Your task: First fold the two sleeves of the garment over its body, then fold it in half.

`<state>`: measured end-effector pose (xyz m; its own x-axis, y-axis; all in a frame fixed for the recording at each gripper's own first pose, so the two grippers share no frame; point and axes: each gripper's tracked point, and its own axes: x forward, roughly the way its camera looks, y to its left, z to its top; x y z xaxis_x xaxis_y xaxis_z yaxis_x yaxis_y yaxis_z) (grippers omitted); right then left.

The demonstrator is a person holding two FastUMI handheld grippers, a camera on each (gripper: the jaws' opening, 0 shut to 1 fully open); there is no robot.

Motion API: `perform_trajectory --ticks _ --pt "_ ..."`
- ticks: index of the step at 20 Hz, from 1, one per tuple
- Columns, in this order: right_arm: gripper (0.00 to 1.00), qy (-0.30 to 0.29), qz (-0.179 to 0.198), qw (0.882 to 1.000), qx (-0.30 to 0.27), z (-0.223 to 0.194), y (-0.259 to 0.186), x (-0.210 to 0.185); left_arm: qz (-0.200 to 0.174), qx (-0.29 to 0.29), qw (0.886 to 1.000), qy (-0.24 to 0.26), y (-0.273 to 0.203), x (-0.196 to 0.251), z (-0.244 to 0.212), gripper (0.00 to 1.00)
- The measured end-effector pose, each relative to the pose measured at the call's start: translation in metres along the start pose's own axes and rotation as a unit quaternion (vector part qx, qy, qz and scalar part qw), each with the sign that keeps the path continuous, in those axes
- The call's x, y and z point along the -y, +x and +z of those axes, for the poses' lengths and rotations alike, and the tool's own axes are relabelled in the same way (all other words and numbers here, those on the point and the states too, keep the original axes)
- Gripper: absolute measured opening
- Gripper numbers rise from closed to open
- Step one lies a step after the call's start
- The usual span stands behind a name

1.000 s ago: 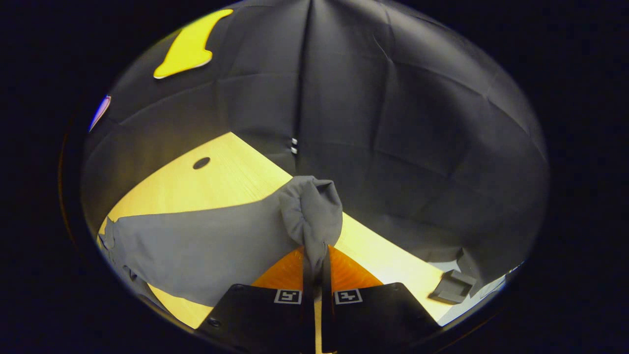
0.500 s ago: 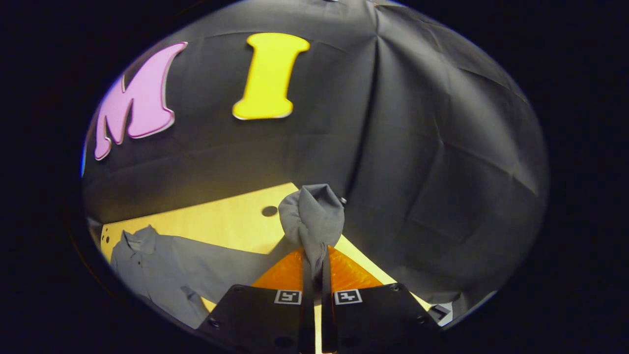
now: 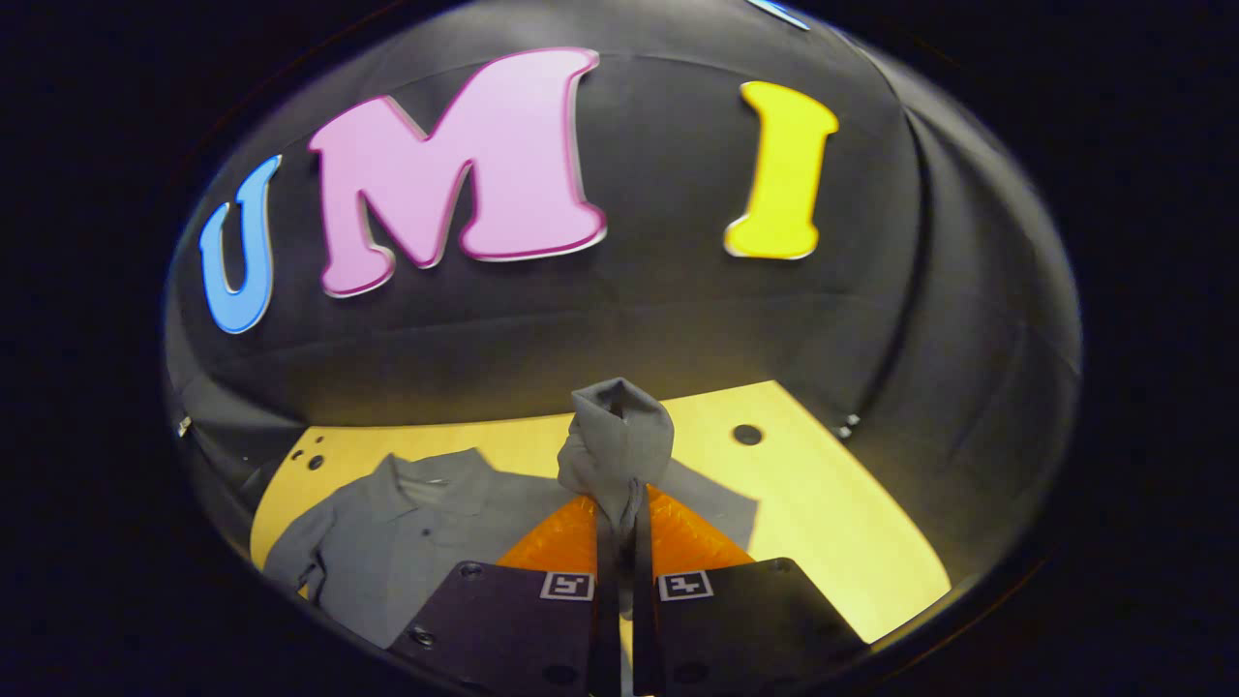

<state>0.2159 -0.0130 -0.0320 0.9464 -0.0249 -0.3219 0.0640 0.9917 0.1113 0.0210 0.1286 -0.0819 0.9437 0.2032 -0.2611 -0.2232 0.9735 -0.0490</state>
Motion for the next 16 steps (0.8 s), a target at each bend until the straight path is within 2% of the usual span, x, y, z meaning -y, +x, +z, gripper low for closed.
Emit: perform_trajectory --ticks 4,7,9,16 --pt "0.10 0.025 0.075 0.997 -0.019 -0.023 0.004 -0.089 0.029 -0.009 0.999 -0.016 0.000 -0.029 -0.010 0.99" --pt "0.10 0.055 0.149 0.987 0.001 -0.024 0.004 -0.157 0.046 -0.014 0.999 -0.023 0.002 -0.044 -0.017 0.98" --pt "0.09 0.055 0.169 0.984 -0.005 -0.037 0.006 -0.183 0.057 -0.021 0.998 -0.028 0.004 -0.053 -0.022 0.97" --pt "0.09 0.095 0.211 0.969 -0.084 -0.115 0.016 -0.243 0.088 -0.033 0.995 -0.035 0.008 -0.075 -0.034 0.97"
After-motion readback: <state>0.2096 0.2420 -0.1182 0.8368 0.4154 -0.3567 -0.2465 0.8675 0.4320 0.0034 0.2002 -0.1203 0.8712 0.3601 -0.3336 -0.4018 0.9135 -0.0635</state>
